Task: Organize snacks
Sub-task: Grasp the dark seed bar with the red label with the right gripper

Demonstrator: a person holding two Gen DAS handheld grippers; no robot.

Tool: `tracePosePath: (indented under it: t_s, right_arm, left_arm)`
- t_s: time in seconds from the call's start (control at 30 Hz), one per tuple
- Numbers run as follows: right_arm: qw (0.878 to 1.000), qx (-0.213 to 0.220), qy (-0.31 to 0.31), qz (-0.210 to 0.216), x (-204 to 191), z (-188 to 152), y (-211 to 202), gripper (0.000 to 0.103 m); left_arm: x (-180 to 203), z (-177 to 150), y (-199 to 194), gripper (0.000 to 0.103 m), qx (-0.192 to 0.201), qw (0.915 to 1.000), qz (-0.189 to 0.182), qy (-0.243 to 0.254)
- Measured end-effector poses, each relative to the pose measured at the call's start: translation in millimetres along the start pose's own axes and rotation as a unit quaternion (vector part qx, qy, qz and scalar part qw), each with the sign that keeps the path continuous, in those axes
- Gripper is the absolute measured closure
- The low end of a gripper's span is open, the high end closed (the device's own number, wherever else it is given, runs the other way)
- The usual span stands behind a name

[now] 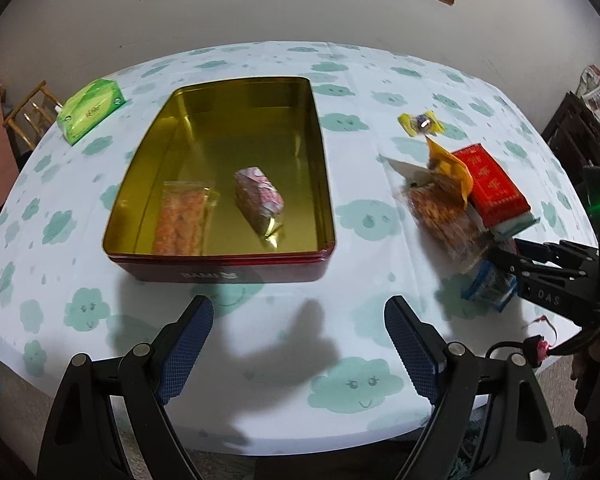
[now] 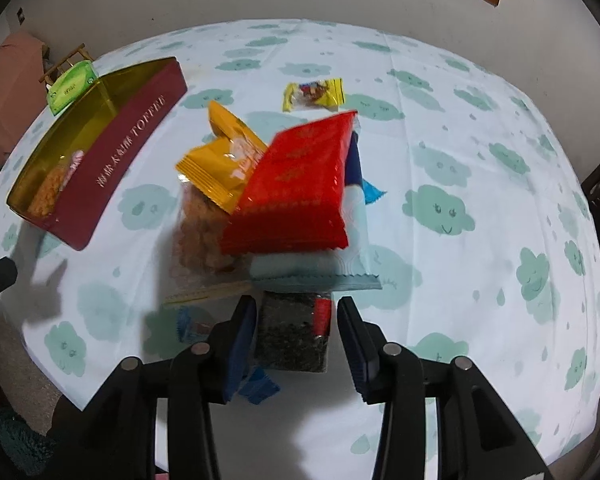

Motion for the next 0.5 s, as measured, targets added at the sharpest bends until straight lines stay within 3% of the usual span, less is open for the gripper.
tracePosePath:
  t_s: [0.17, 0.5]
  right_arm:
    - [1.0, -0.001, 0.019, 0.015, 6, -3, 2, 0.067]
    - [1.0, 0.01, 0.027, -0.002, 33, -13, -8, 0.067]
  left_arm:
    - [16, -5, 5, 0.018, -0.009, 0.9997, -0.016, 0.014]
    - [67, -15, 17, 0.018, -0.044, 0.995, -0.084, 0.033]
Point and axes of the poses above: each gripper's, at about its wrist camera, not at the fingertips, and y roughly the way its jaws point, x to its right, z to its top, the point moved 6 cm from there along y, roughly the way its jaws point, and after that the axes turned 11 degrees about x, right-handed, at the moved point
